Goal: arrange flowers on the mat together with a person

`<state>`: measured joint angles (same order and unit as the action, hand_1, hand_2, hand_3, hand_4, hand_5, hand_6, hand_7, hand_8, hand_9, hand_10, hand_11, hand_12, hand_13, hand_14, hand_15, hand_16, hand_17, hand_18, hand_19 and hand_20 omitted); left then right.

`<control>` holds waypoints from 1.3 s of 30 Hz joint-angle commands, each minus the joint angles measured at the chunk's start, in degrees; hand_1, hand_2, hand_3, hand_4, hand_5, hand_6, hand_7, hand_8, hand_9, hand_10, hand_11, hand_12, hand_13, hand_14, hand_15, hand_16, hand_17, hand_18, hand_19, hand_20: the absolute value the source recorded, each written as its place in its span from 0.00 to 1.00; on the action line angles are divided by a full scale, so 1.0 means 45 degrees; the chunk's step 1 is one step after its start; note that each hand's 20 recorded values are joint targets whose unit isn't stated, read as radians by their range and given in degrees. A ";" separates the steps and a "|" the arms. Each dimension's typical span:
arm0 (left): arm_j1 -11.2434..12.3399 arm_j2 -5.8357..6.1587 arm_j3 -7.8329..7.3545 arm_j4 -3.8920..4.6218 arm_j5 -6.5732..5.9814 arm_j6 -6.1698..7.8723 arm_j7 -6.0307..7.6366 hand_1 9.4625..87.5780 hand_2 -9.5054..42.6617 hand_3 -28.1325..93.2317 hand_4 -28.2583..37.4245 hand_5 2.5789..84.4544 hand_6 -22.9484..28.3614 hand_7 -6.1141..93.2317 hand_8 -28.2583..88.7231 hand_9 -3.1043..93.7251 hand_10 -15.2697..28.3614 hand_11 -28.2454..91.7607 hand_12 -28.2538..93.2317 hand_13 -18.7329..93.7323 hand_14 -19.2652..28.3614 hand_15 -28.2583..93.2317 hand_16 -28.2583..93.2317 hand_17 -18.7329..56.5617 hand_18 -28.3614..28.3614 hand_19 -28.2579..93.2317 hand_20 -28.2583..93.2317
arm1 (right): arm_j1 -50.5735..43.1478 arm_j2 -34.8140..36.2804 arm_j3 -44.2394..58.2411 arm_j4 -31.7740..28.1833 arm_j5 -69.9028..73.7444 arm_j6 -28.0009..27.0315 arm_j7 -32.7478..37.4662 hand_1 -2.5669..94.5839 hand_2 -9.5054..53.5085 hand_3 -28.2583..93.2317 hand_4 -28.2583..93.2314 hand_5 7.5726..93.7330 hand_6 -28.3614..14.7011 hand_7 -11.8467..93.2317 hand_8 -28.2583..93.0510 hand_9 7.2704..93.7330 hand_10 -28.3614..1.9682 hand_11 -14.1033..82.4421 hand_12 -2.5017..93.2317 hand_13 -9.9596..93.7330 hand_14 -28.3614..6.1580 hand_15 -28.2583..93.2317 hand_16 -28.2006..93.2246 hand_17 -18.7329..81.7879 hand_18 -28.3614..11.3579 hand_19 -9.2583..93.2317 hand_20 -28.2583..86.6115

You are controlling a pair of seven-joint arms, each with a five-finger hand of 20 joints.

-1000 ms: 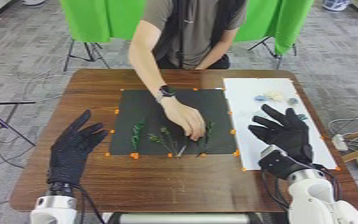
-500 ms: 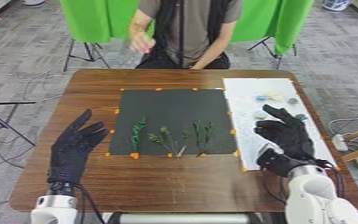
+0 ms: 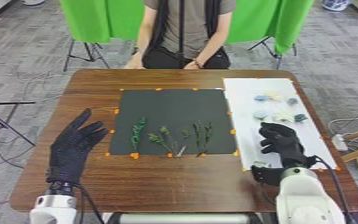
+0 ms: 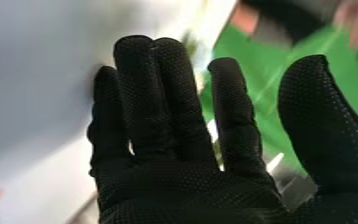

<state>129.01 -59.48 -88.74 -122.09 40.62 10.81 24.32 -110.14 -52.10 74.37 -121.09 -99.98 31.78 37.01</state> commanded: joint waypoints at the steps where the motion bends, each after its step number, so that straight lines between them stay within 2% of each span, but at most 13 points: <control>1: -0.0015 0.0075 0.0116 -0.0010 -0.0093 0.0105 0.0140 0.17 0.34 0.85 0.02 0.40 0.60 0.19 0.16 0.42 0.80 0.47 0.33 0.44 0.94 0.67 0.16 0.20 0.95 0.78 0.22 | 0.4144 0.0141 -0.1321 0.0988 -0.4312 -0.0947 0.4909 0.33 0.19 0.85 0.01 0.45 0.72 0.31 0.10 0.58 0.35 0.57 0.20 0.61 0.37 0.79 0.31 0.32 0.11 0.72 0.41; 4: -0.0032 0.0216 0.0188 -0.0006 -0.0162 0.0164 0.0313 0.17 0.34 0.85 0.02 0.40 0.60 0.19 0.16 0.42 0.80 0.47 0.33 0.44 0.94 0.67 0.16 0.20 0.95 0.78 0.22 | 0.4854 0.0430 -0.1986 0.1374 -0.5554 -0.1622 0.5652 0.33 0.18 0.85 0.02 0.45 0.71 0.31 0.11 0.58 0.33 0.56 0.20 0.62 0.36 0.79 0.31 0.32 0.10 0.72 0.41; 5: 0.0015 0.0190 0.0144 -0.0046 -0.0125 0.0154 0.0236 0.17 0.34 0.85 0.02 0.40 0.60 0.19 0.16 0.42 0.80 0.47 0.33 0.44 0.94 0.67 0.16 0.20 0.95 0.78 0.22 | 0.4951 0.0435 -0.2063 0.1404 -0.5750 -0.1772 0.5831 0.33 0.18 0.85 0.02 0.45 0.71 0.30 0.11 0.59 0.33 0.56 0.20 0.62 0.36 0.79 0.31 0.32 0.09 0.72 0.41; 6: 0.0020 0.0236 0.0160 -0.0055 -0.0159 0.0191 0.0326 0.17 0.34 0.85 0.02 0.40 0.60 0.19 0.16 0.42 0.80 0.47 0.33 0.44 0.94 0.67 0.16 0.20 0.95 0.78 0.22 | 0.5136 0.0470 -0.2180 0.1477 -0.6009 -0.2055 0.5982 0.33 0.17 0.85 0.02 0.45 0.71 0.30 0.11 0.60 0.33 0.56 0.20 0.62 0.36 0.79 0.31 0.32 0.08 0.73 0.41; 7: 0.0007 0.0138 0.0094 -0.0057 -0.0091 0.0142 0.0226 0.17 0.34 0.85 0.02 0.40 0.60 0.19 0.16 0.42 0.80 0.47 0.33 0.44 0.94 0.67 0.16 0.20 0.95 0.78 0.22 | 0.5270 0.0557 -0.2306 0.1556 -0.6227 -0.2345 0.6110 0.33 0.17 0.85 0.02 0.45 0.70 0.30 0.11 0.60 0.33 0.56 0.20 0.63 0.36 0.79 0.31 0.32 0.08 0.73 0.41; 8: 0.0060 0.0194 0.0118 -0.0086 -0.0165 0.0239 0.0345 0.17 0.34 0.85 0.02 0.40 0.60 0.19 0.16 0.42 0.80 0.47 0.33 0.44 0.94 0.67 0.16 0.20 0.95 0.78 0.22 | 0.5451 0.0609 -0.2414 0.1680 -0.6224 -0.2639 0.6005 0.33 0.17 0.85 0.02 0.45 0.70 0.30 0.11 0.60 0.33 0.56 0.20 0.63 0.36 0.79 0.31 0.32 0.07 0.73 0.41; 13: 0.0084 0.0191 0.0038 -0.0104 -0.0131 0.0207 0.0292 0.17 0.34 0.85 0.02 0.40 0.60 0.19 0.16 0.42 0.80 0.47 0.33 0.44 0.94 0.67 0.16 0.20 0.95 0.78 0.22 | 0.6384 0.0807 -0.3072 0.2243 -0.5776 -0.4081 0.5893 0.34 0.16 0.84 0.02 0.45 0.70 0.28 0.12 0.61 0.33 0.56 0.21 0.63 0.35 0.79 0.31 0.32 0.05 0.73 0.40; 25: 0.0009 0.0446 0.0116 -0.0123 -0.0290 0.0344 0.0551 0.17 0.34 0.85 0.02 0.40 0.60 0.19 0.16 0.42 0.80 0.47 0.33 0.44 0.94 0.67 0.16 0.20 0.95 0.78 0.22 | 0.8746 0.0661 -0.5550 0.4176 -0.5588 -0.7324 0.6171 0.36 0.11 0.83 0.03 0.44 0.71 0.26 0.12 0.62 0.32 0.53 0.21 0.64 0.33 0.78 0.32 0.30 0.01 0.72 0.40; 28: -0.0137 0.0437 0.0182 -0.0049 -0.0275 0.0266 0.0582 0.17 0.34 0.85 0.02 0.40 0.60 0.19 0.16 0.42 0.80 0.47 0.33 0.44 0.94 0.67 0.16 0.20 0.95 0.78 0.22 | 0.9353 0.0755 -0.6549 0.4788 -0.6046 -0.7666 0.5828 0.36 0.11 0.83 0.03 0.43 0.71 0.26 0.13 0.61 0.31 0.49 0.20 0.64 0.33 0.76 0.32 0.30 0.02 0.72 0.40; 30: -0.0207 0.0453 0.0239 -0.0026 -0.0285 0.0256 0.0638 0.17 0.34 0.85 0.02 0.40 0.60 0.19 0.16 0.42 0.80 0.47 0.33 0.44 0.94 0.67 0.16 0.20 0.95 0.78 0.22 | 0.9648 0.0680 -0.6944 0.5035 -0.6004 -0.8035 0.5915 0.36 0.10 0.83 0.03 0.43 0.71 0.26 0.13 0.60 0.31 0.45 0.20 0.63 0.33 0.75 0.32 0.30 0.06 0.71 0.40; 36: -0.0260 0.0442 0.0221 0.0006 -0.0261 0.0198 0.0567 0.17 0.34 0.85 0.02 0.40 0.61 0.19 0.16 0.42 0.80 0.47 0.33 0.43 0.94 0.67 0.16 0.20 0.95 0.78 0.22 | 1.0118 0.0447 -0.7693 0.5739 -0.5887 -0.8377 0.5889 0.38 0.07 0.84 0.02 0.43 0.72 0.26 0.13 0.60 0.30 0.42 0.20 0.64 0.34 0.74 0.32 0.30 0.07 0.71 0.41; 38: -0.0181 0.0281 0.0111 -0.0012 -0.0168 0.0114 0.0493 0.17 0.34 0.85 0.02 0.40 0.61 0.19 0.16 0.42 0.80 0.47 0.33 0.43 0.94 0.67 0.16 0.20 0.95 0.78 0.22 | 1.0207 0.0399 -0.7998 0.5970 -0.5927 -0.8144 0.5819 0.41 0.06 0.84 0.01 0.48 0.73 0.28 0.12 0.65 0.34 0.42 0.20 0.66 0.37 0.73 0.32 0.31 0.09 0.71 0.41; 39: -0.0170 0.0367 0.0147 -0.0022 -0.0232 0.0183 0.0553 0.17 0.34 0.85 0.02 0.40 0.61 0.19 0.16 0.42 0.80 0.47 0.33 0.43 0.94 0.67 0.16 0.20 0.95 0.78 0.22 | 1.0176 0.0364 -0.8099 0.6071 -0.6249 -0.8059 0.5726 0.43 0.06 0.84 0.01 0.51 0.72 0.29 0.11 0.67 0.38 0.43 0.20 0.68 0.39 0.72 0.32 0.31 0.11 0.71 0.41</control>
<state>127.69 -57.46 -87.87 -122.27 39.66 11.68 27.02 -65.40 -49.18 40.34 -95.95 -126.09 -4.80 63.89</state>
